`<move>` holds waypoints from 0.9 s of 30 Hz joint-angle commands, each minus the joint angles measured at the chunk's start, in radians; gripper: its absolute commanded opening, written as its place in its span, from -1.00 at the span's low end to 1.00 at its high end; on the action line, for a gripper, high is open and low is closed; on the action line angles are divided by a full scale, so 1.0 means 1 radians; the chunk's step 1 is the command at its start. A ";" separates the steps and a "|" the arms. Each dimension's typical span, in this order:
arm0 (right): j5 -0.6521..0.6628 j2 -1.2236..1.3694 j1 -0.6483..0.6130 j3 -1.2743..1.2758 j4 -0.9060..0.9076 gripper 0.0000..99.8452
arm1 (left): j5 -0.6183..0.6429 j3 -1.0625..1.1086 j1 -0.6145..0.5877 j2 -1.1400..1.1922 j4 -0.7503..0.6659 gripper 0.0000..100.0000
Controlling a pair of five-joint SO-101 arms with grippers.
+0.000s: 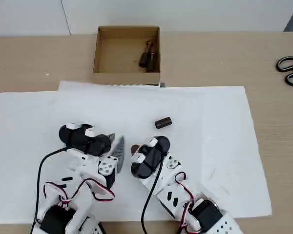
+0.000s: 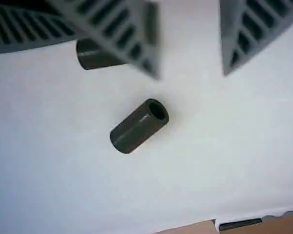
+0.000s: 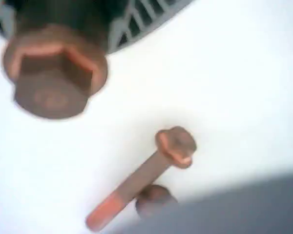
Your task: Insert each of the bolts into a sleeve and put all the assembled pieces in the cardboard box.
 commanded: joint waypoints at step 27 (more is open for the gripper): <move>0.064 0.483 0.412 -0.431 -0.318 -1.00 | -0.476 0.303 -0.301 -0.009 -0.121 -0.99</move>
